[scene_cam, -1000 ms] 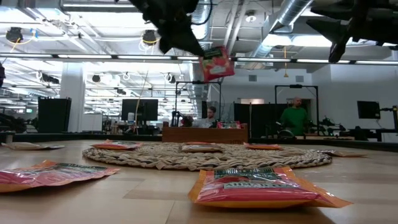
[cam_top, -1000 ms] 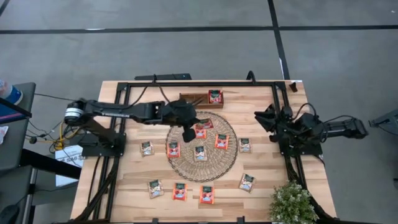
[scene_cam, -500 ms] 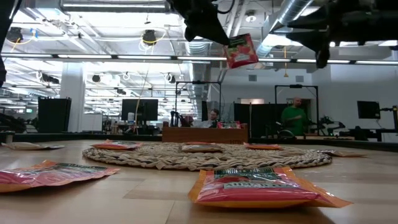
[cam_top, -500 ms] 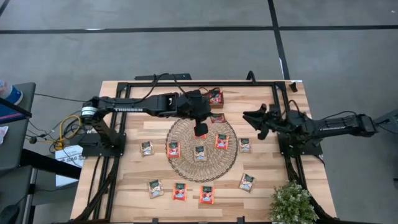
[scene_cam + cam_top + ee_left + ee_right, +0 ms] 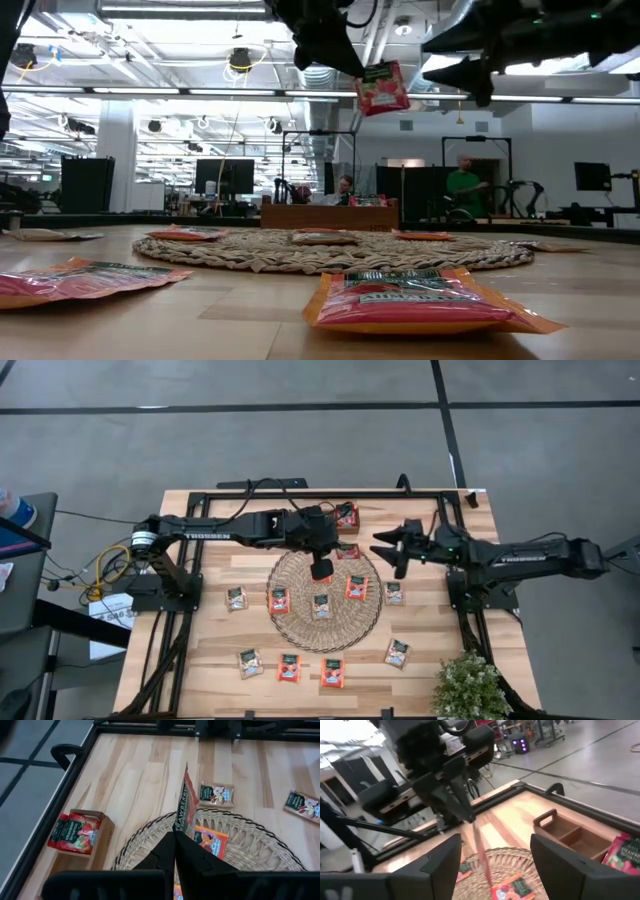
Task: Pick & Place Tea
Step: Put the red tea bag into the right section of the wooden organizer
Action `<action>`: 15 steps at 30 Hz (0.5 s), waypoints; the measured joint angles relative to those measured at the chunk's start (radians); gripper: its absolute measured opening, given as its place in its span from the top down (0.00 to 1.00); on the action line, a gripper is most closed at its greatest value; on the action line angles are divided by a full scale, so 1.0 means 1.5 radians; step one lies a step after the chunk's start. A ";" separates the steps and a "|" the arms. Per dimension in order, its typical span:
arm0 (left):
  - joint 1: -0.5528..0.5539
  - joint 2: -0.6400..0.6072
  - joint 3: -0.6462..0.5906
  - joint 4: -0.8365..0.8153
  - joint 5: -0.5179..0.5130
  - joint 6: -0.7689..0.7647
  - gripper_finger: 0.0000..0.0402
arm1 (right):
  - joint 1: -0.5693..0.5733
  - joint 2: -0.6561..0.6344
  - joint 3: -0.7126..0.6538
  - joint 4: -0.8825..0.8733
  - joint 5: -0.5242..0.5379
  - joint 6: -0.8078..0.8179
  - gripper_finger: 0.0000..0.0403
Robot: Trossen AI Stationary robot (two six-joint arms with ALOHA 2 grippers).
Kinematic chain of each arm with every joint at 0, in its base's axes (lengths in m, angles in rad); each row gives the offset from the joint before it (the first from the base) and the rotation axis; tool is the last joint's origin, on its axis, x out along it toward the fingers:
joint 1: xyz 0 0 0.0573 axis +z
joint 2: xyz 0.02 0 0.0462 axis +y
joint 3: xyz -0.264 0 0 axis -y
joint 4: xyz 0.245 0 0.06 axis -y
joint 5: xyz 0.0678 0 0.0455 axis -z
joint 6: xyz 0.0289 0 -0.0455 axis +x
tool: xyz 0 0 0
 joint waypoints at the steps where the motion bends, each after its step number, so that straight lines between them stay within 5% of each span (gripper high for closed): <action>1: 0.000 0.000 0.000 -0.004 0.000 0.000 1.00 | -0.005 0.014 0.009 0.001 -0.002 -0.005 0.42; 15: 0.000 0.000 0.000 -0.029 -0.010 0.005 1.00 | -0.056 0.155 0.086 0.001 -0.120 -0.023 0.42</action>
